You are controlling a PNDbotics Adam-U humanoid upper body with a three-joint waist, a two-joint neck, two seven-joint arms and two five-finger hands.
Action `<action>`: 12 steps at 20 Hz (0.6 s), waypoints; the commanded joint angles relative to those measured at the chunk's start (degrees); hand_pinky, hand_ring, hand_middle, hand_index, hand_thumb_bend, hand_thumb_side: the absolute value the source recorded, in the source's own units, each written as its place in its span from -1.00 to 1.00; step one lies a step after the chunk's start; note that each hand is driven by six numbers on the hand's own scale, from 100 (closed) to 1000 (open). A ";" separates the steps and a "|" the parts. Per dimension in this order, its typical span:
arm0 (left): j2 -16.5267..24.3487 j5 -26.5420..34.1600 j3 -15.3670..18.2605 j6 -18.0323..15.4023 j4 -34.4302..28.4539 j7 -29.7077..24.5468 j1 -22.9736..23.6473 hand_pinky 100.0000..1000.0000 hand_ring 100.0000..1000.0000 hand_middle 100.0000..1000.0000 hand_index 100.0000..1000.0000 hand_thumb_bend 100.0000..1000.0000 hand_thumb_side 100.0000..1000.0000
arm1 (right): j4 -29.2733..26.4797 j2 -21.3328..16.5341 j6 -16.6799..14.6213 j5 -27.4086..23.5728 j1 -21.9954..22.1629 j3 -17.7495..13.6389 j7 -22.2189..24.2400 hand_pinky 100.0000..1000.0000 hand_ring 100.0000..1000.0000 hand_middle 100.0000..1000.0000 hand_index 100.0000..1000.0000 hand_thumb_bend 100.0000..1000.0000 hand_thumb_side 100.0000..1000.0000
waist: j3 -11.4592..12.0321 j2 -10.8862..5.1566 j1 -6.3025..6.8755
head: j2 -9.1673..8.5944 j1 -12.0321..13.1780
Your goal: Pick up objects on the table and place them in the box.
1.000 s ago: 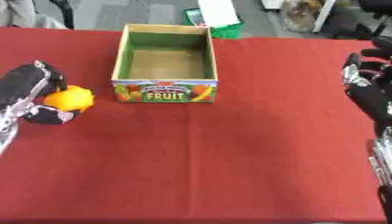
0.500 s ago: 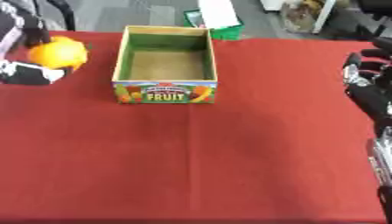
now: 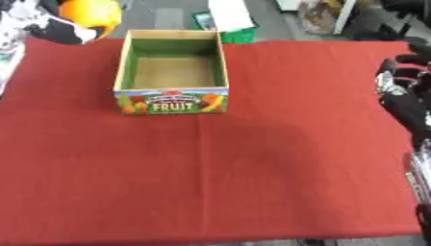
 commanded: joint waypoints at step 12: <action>-11.64 -11.93 2.41 -4.13 26.62 9.90 -6.94 0.15 -0.08 -0.19 0.02 0.18 -1.00 | -0.32 -0.59 0.02 -0.86 -1.60 0.99 1.46 0.17 0.16 0.21 0.56 -0.81 -0.94 | -4.17 -0.21 0.43 | -0.83 2.31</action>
